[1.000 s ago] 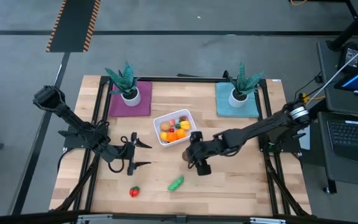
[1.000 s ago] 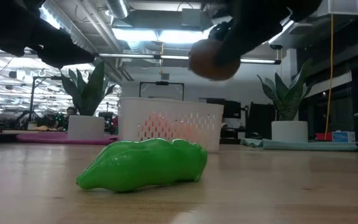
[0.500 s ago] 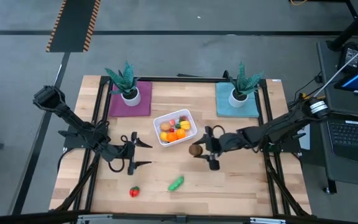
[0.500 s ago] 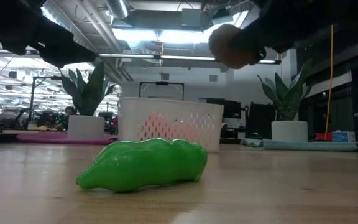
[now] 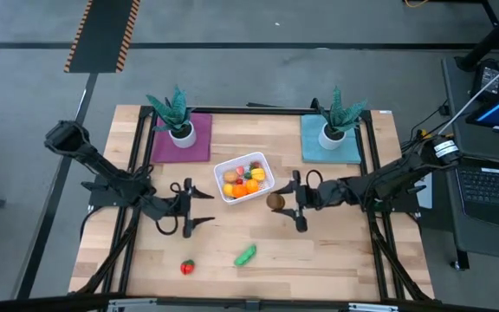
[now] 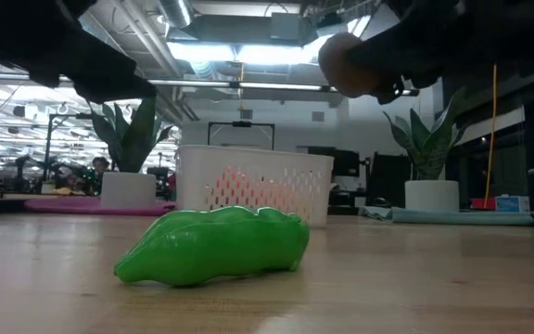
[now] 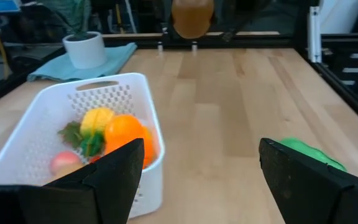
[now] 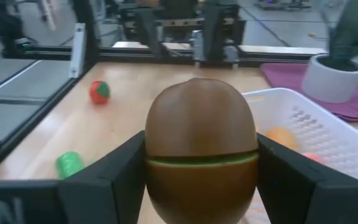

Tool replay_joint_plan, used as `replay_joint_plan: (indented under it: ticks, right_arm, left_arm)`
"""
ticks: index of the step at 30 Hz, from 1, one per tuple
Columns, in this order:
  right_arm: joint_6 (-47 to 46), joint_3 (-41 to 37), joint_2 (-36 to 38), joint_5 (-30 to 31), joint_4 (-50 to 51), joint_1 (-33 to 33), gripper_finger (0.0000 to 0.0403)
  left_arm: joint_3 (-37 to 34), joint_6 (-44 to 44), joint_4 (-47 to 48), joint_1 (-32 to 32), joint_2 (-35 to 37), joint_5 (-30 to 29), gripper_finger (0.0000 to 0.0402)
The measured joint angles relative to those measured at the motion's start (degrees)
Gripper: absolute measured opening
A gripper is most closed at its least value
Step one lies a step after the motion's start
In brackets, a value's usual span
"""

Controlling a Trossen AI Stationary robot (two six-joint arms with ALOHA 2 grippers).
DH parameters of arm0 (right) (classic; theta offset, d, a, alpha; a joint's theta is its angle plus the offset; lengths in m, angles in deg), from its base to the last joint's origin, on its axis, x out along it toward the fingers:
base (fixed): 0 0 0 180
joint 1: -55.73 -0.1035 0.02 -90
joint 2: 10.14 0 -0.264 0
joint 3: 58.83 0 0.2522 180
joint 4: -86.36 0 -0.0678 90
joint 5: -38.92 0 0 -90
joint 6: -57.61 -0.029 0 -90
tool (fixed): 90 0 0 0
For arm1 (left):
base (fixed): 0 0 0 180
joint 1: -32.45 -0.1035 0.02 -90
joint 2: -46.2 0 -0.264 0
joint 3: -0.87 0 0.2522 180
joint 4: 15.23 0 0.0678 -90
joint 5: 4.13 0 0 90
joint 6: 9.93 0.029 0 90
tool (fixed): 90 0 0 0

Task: Pick and placing Produce into tupperware
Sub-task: Put the brown kiwi into the white bin

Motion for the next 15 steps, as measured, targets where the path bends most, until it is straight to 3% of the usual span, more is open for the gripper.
replay_joint_plan:
  ticks: [15]
  right_arm:
    - [-1.39, 0.01, -0.04, 7.29, -0.08, 3.07, 0.0245]
  left_arm:
    - [0.00, 0.00, 0.05, -7.22, 0.00, 0.01, 0.0308]
